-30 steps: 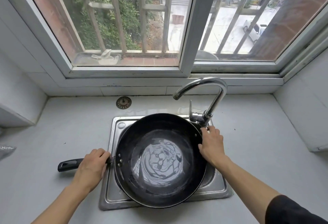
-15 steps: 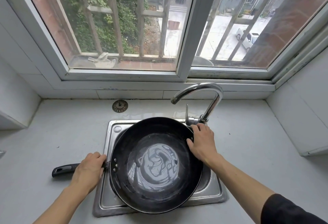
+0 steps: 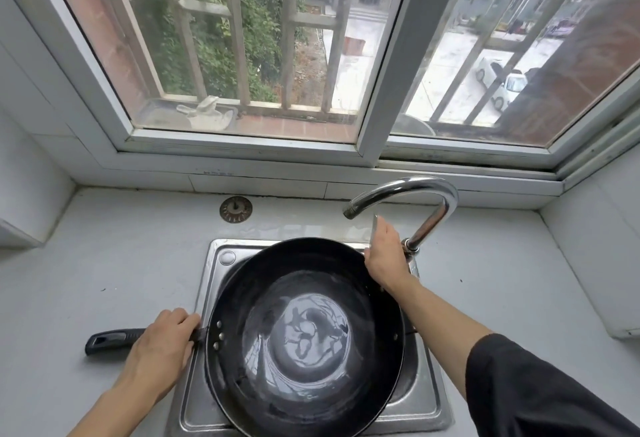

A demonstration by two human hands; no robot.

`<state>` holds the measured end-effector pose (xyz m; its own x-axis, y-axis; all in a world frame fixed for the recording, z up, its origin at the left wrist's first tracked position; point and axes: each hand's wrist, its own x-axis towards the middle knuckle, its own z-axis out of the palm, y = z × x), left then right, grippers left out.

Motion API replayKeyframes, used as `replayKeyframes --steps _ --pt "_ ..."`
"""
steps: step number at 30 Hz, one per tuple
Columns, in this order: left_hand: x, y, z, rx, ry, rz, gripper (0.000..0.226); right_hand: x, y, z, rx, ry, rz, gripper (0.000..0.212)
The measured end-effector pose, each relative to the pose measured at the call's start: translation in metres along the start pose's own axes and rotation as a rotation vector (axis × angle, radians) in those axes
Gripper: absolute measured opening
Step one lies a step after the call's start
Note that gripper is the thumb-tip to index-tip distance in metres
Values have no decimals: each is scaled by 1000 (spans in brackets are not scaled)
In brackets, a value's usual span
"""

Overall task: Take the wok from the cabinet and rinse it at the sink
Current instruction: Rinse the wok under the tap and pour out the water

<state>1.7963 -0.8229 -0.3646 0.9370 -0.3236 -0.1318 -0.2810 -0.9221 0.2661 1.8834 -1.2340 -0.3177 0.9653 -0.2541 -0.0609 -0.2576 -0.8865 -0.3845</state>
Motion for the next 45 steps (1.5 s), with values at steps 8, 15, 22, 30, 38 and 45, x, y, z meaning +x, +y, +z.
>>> replayKeyframes --steps 8,15,22,30,38,45 --pt "-2 3 -1 -34 14 -24 37 12 11 10 -66 60 -21 53" --pt "-3 5 -4 -49 13 -36 38 9 14 13 -35 95 -45 72" --pt "-4 5 -4 -40 11 -44 36 8 15 12 -27 88 -53 72" --pt "-5 7 -4 -52 23 -49 37 6 16 12 -5 84 -67 73" --pt "-4 5 -2 -49 27 -49 37 5 16 12 -5 75 -68 74" --pt "-4 4 0 -45 27 -48 36 4 14 10 2 76 -69 74"
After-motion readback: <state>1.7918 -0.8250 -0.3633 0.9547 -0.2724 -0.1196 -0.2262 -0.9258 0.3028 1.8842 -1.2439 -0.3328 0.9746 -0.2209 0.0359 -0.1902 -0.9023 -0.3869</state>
